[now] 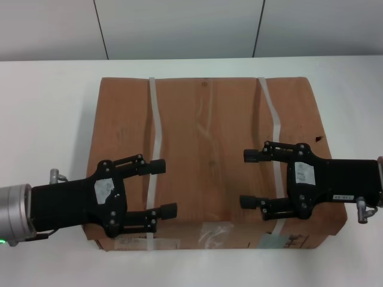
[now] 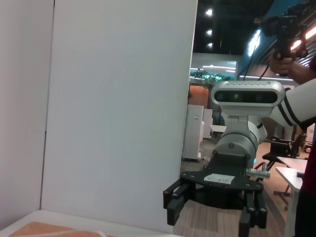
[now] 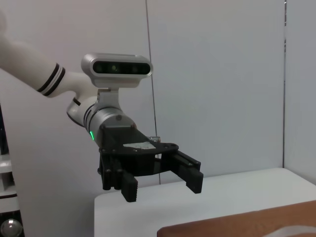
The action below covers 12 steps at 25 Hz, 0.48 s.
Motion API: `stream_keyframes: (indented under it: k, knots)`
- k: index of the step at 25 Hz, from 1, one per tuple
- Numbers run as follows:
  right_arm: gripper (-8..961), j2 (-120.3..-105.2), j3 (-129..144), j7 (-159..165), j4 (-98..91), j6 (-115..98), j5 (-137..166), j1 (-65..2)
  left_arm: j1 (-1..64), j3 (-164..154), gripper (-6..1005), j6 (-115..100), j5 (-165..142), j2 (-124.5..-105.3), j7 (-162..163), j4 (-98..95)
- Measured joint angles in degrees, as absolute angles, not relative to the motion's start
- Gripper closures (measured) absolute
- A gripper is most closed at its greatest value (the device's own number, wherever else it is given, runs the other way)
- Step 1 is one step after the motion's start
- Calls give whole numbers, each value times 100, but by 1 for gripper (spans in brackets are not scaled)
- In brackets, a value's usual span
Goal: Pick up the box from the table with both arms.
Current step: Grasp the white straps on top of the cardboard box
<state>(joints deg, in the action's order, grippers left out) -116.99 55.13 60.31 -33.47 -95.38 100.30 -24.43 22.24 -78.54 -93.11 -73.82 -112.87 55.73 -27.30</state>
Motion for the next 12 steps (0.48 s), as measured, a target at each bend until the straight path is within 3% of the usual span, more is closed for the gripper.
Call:
stream_keyframes:
  k: [12]
  knots:
    - [100,-11702,5373,6106,-3356,-9586,10027,-2441,2196,-7857,184,-9361,-7345,-11276,5565,-2864]
